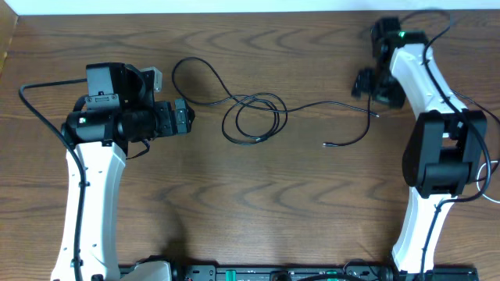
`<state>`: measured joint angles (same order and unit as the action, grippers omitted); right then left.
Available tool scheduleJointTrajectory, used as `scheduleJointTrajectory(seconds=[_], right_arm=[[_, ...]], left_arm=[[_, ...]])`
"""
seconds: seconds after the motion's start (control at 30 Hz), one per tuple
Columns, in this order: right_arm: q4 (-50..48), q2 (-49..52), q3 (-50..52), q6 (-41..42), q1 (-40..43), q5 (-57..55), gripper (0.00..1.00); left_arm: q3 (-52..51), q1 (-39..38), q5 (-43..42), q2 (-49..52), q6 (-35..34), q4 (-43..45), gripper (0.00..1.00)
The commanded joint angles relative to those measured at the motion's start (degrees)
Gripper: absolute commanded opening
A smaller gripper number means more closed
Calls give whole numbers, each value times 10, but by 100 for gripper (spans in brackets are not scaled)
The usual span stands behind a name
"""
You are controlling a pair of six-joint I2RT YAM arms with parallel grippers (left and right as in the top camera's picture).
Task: Untangle cables
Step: 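Move the right gripper back to the cable right of center, then grasp the black cable near its small plug with the right gripper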
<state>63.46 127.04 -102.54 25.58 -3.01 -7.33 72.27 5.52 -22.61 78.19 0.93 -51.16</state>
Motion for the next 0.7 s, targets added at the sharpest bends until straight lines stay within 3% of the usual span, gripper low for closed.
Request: scheduleJointTrajectory(seconds=[0.0, 0.07, 0.33, 0.67], right_arm=[[-15, 0, 36, -20, 2, -14, 78], [-24, 0, 47, -21, 2, -13, 77], [-39, 0, 57, -21, 3, -8, 47], [-40, 0, 58, -20, 3, 34, 18]], left_arm=[[-10, 2, -3, -8, 11, -2, 100], [-10, 2, -3, -8, 11, -2, 100], [-21, 2, -3, -8, 15, -2, 100], [-37, 2, -3, -8, 14, 9, 100]])
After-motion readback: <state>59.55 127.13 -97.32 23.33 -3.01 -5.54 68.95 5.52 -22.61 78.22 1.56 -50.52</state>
